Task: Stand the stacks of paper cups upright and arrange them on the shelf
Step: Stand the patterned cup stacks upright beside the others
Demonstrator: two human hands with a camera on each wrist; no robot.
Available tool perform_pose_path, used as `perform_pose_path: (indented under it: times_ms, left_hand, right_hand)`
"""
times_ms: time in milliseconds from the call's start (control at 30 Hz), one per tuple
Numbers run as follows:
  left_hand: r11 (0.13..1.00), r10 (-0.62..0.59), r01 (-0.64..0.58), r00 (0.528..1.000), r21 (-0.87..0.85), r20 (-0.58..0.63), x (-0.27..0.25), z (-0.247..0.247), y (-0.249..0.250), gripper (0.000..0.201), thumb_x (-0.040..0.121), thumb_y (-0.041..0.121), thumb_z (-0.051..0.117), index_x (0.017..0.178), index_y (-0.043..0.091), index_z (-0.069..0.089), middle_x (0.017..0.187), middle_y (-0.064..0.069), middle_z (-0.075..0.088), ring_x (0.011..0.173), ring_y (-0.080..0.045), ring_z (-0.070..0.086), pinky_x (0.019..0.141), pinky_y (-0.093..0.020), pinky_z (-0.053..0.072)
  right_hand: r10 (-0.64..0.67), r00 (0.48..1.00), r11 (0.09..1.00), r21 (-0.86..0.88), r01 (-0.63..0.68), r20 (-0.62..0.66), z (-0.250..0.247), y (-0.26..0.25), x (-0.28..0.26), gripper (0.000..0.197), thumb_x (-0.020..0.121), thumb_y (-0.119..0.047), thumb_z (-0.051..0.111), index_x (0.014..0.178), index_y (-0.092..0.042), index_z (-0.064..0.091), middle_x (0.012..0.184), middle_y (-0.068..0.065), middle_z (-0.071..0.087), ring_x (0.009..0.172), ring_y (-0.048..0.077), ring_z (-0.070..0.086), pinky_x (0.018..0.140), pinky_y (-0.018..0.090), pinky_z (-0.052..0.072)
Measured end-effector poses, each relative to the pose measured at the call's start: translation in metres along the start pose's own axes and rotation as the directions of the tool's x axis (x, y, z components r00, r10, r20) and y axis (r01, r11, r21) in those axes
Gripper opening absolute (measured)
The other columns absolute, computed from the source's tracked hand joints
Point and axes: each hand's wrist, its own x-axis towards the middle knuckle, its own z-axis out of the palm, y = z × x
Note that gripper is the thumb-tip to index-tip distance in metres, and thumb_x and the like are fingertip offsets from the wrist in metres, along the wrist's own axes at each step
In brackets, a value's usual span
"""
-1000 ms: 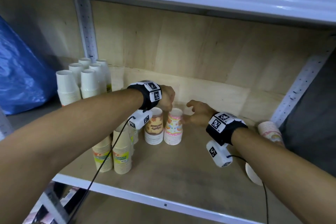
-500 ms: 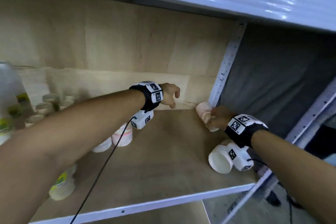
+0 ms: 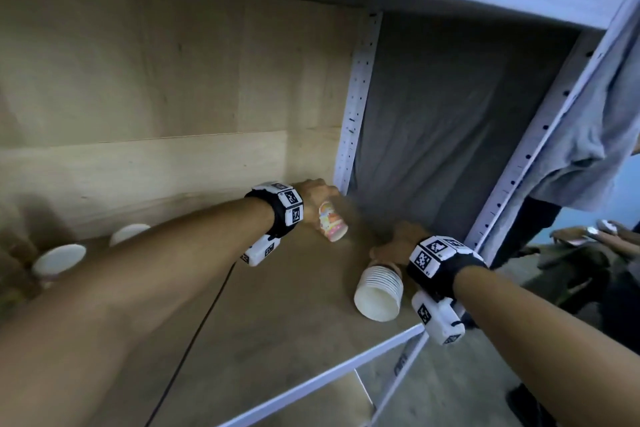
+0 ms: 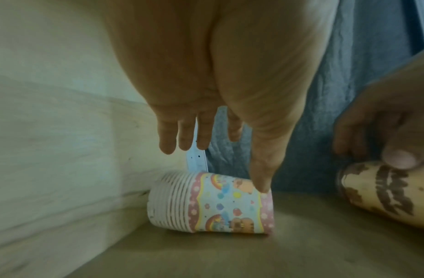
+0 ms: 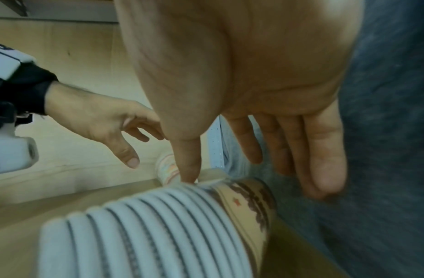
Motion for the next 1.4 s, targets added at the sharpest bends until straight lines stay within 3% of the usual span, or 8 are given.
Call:
perform_pose_path:
  times_ms: [200,300,467,767,967,1133,1233,1400]
  left_hand:
    - [0.994,0.029,-0.034,0.999,0.109,0.045,0.024,0.021,-0.004,0.087,0.069,0.029,0.082,0.144,0.024,0.039,0.132,-0.006,0.051,0.122,-0.029,0.051,0.096,-0.033,0.042]
    - [0.995,0.01,-0.019,0.995,0.093,0.095,0.029,0.032,-0.01,0.09,0.071,0.03,0.082,0.148,0.022,0.036,0.148,-0.002,0.042,0.135,-0.026,0.04,0.109,-0.033,0.036]
    - [0.998,0.009,-0.019,0.989,0.066,0.149,0.034,0.052,-0.017,0.075,0.067,0.027,0.086,0.133,0.021,0.052,0.136,-0.002,0.051,0.123,-0.023,0.049,0.095,-0.026,0.04]
    - [0.994,0.053,-0.065,0.989,0.084,0.136,0.038,0.051,-0.021,0.054,0.065,0.024,0.086,0.112,0.017,0.06,0.099,0.001,0.053,0.102,-0.022,0.055,0.077,-0.026,0.039]
    - [1.0,0.009,-0.007,0.997,-0.016,0.078,0.027,0.039,-0.023,0.06,0.067,0.02,0.084,0.12,0.017,0.056,0.11,-0.002,0.058,0.098,-0.023,0.056,0.075,-0.026,0.043]
    - [0.994,-0.052,0.052,0.999,-0.098,0.004,0.008,0.009,-0.033,0.051,0.063,0.03,0.084,0.098,0.025,0.048,0.099,-0.001,0.06,0.087,-0.025,0.06,0.069,-0.029,0.048]
    - [0.98,-0.104,0.097,0.994,-0.172,-0.033,-0.006,-0.007,-0.041,0.051,0.065,0.031,0.083,0.102,0.023,0.05,0.099,-0.003,0.062,0.089,-0.025,0.061,0.073,-0.032,0.052]
    - [0.944,-0.202,0.171,0.976,-0.282,-0.085,-0.032,-0.027,-0.063,0.061,0.067,0.032,0.081,0.116,0.027,0.045,0.108,-0.005,0.061,0.092,-0.027,0.062,0.072,-0.034,0.055]
  right_hand:
    - [0.0,0.999,0.999,0.05,-0.003,0.053,0.01,0.01,0.006,0.073,0.052,-0.073,0.068,0.104,-0.023,0.068,0.097,-0.001,0.07,0.08,0.018,0.066,0.08,0.036,0.057]
    - [0.012,0.998,0.996,0.087,-0.017,0.063,0.013,0.009,0.006,0.072,0.051,-0.072,0.07,0.101,-0.021,0.068,0.096,0.0,0.069,0.082,0.02,0.066,0.079,0.033,0.056]
    - [0.01,0.995,0.985,0.173,-0.027,0.097,0.019,0.008,0.012,0.076,0.045,-0.071,0.074,0.103,-0.023,0.064,0.094,-0.001,0.068,0.079,0.022,0.068,0.064,0.03,0.053]
    - [0.0,0.993,0.972,0.232,-0.029,0.121,0.024,-0.008,0.014,0.049,0.055,-0.05,0.082,0.091,-0.025,0.061,0.088,-0.004,0.064,0.087,0.023,0.066,0.082,0.038,0.055]
    - [-0.064,0.989,0.982,0.183,0.039,0.134,0.033,-0.007,0.036,0.068,0.039,-0.057,0.078,0.098,-0.025,0.066,0.096,-0.005,0.07,0.09,0.022,0.068,0.085,0.04,0.056]
    - [-0.149,0.987,0.972,0.191,0.134,0.067,0.017,-0.035,0.027,0.036,0.068,-0.039,0.069,0.101,-0.025,0.068,0.096,-0.002,0.07,0.084,0.02,0.067,0.085,0.038,0.056]
    - [-0.239,0.971,0.939,0.25,0.235,-0.014,0.013,-0.054,0.029,0.024,0.081,-0.028,0.065,0.105,-0.03,0.066,0.106,-0.002,0.067,0.099,0.024,0.066,0.091,0.036,0.053]
    - [-0.284,0.957,0.95,0.155,0.272,0.063,-0.001,-0.102,0.049,0.065,0.062,-0.038,0.076,0.119,-0.015,0.054,0.116,0.011,0.06,0.11,0.034,0.059,0.093,0.04,0.05]
